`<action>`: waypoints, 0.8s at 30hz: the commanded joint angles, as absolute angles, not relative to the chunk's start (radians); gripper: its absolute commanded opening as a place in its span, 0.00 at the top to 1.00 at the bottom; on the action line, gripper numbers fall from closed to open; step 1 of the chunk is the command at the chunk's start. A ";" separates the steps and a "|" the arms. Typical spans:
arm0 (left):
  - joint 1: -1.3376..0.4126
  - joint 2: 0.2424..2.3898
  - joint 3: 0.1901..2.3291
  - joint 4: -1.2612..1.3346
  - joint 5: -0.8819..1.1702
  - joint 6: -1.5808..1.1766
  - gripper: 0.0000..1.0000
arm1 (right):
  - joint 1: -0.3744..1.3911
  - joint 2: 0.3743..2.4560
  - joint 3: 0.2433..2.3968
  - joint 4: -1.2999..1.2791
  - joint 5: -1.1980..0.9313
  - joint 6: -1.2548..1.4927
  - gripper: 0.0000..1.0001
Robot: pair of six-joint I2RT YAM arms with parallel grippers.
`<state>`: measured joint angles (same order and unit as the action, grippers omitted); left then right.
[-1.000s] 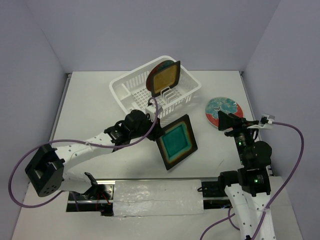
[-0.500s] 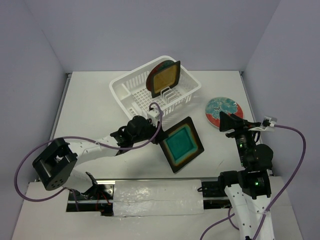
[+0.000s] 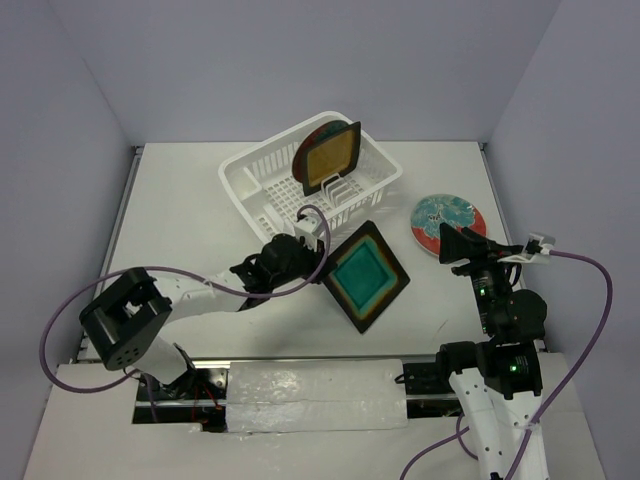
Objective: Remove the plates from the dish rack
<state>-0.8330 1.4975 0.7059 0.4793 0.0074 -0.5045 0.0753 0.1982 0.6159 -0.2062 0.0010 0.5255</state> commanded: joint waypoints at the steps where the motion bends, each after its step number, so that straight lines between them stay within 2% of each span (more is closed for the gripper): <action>1: -0.828 1.552 0.732 0.430 -0.161 -0.408 0.97 | 0.078 0.190 0.617 -0.156 0.005 0.509 0.30; 18: -0.841 1.617 0.574 0.551 -0.106 -0.497 0.86 | 0.077 0.181 0.614 -0.153 -0.029 0.517 0.29; 24: -0.874 1.661 0.566 0.563 -0.092 -0.517 0.86 | 0.077 0.181 0.617 -0.143 -0.034 0.523 0.29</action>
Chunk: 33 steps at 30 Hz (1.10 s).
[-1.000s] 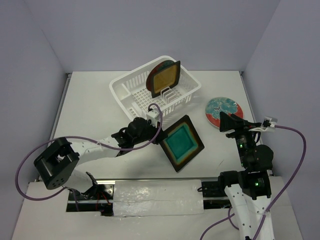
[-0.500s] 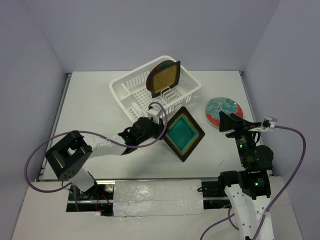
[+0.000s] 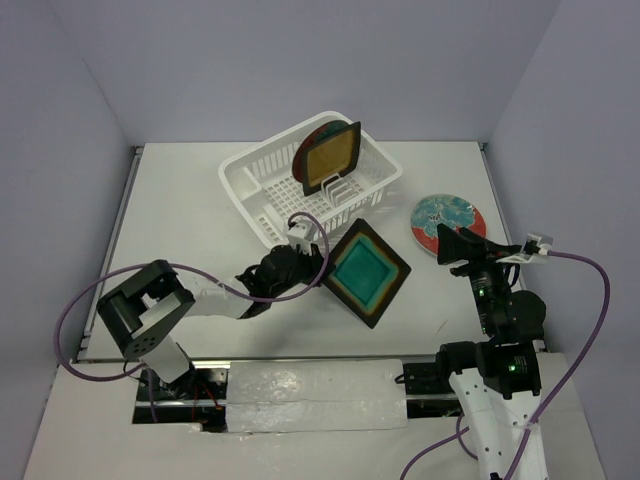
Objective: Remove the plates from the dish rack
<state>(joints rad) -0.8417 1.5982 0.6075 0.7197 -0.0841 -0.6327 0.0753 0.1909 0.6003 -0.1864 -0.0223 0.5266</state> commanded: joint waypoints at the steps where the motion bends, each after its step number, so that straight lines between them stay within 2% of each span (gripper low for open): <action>1: -0.880 1.680 0.565 0.568 -0.094 -0.522 0.86 | 0.077 0.183 0.617 -0.141 -0.035 0.525 0.29; 13: -0.890 1.778 0.557 0.637 -0.071 -0.543 0.83 | 0.077 0.158 0.600 -0.135 -0.028 0.522 0.28; 25: -0.890 1.810 0.535 0.620 -0.117 -0.561 0.71 | 0.077 0.150 0.597 -0.130 -0.034 0.526 0.28; 33: -0.890 1.858 0.534 0.629 -0.126 -0.568 0.67 | 0.077 0.149 0.591 -0.127 -0.037 0.528 0.28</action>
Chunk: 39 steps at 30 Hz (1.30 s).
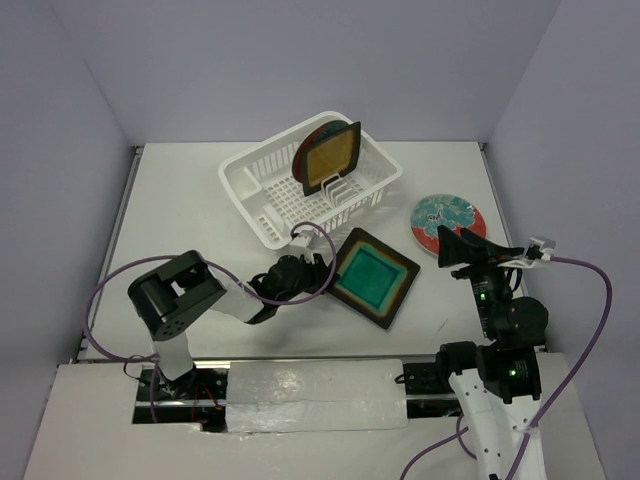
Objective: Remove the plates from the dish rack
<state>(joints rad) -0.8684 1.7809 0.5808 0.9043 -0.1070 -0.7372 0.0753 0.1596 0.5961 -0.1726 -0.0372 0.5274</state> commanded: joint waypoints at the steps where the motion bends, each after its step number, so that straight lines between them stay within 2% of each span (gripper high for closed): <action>1: -0.890 1.859 0.532 0.630 -0.127 -0.568 0.66 | 0.077 0.147 0.586 -0.123 -0.037 0.531 0.28; 5: -0.888 1.861 0.514 0.629 -0.164 -0.578 0.63 | 0.077 0.150 0.581 -0.115 -0.049 0.534 0.28; 14: -0.877 1.847 0.528 0.581 -0.216 -0.581 0.46 | 0.077 0.156 0.584 -0.100 -0.064 0.541 0.27; 18: -0.876 1.830 0.547 0.549 -0.227 -0.548 0.42 | 0.077 0.150 0.574 -0.095 -0.084 0.549 0.27; 26: -0.876 1.692 0.698 0.295 -0.310 -0.485 0.38 | 0.078 0.182 0.555 -0.078 -0.077 0.538 0.27; 31: -0.879 1.622 0.742 0.239 -0.308 -0.479 0.30 | 0.078 0.199 0.564 -0.069 -0.089 0.538 0.27; 36: -0.900 1.520 0.749 0.219 -0.290 -0.463 0.29 | 0.077 0.184 0.558 -0.055 -0.087 0.522 0.26; 39: -0.907 1.461 0.782 0.183 -0.247 -0.448 0.34 | 0.077 0.170 0.540 -0.044 -0.077 0.514 0.26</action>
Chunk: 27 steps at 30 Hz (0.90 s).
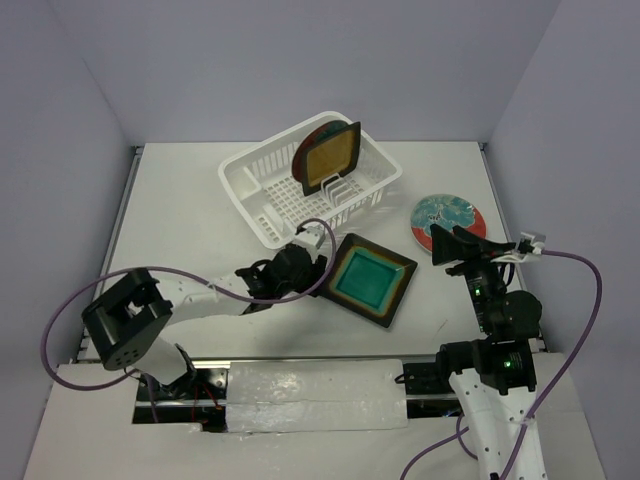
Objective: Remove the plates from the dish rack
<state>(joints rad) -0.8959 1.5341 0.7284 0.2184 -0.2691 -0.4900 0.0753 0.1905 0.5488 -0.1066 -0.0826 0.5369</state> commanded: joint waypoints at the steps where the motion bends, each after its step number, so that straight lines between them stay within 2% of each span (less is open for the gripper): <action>1: -0.910 1.445 0.798 0.169 -0.241 -0.448 0.36 | 0.077 0.170 0.540 -0.048 -0.074 0.514 0.26; 4: -0.911 1.393 0.888 0.103 -0.216 -0.416 0.35 | 0.077 0.167 0.546 -0.055 -0.075 0.509 0.26; 10: -0.894 1.431 1.251 -0.102 -0.374 -0.275 0.30 | 0.077 0.172 0.528 -0.037 -0.091 0.505 0.25; 12: -0.888 1.469 1.319 -0.107 -0.359 -0.220 0.33 | 0.077 0.181 0.529 -0.044 -0.084 0.503 0.25; 14: -0.870 1.470 1.335 -0.008 -0.359 -0.158 0.33 | 0.077 0.178 0.523 -0.038 -0.097 0.508 0.25; 18: -0.660 1.534 1.451 -0.029 -0.136 -0.196 0.36 | 0.077 0.169 0.497 -0.005 -0.147 0.515 0.25; 22: -0.566 1.678 1.638 -0.110 -0.045 -0.108 0.36 | 0.077 0.170 0.495 -0.009 -0.141 0.509 0.25; 27: -0.497 1.795 1.755 -0.138 0.011 -0.041 0.37 | 0.077 0.153 0.474 -0.009 -0.137 0.512 0.25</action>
<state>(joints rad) -0.5117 1.7569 1.6817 -0.1135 -0.0826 -0.1143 0.0753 0.1722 0.4915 -0.0528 -0.1291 0.5251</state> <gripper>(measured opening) 0.630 0.751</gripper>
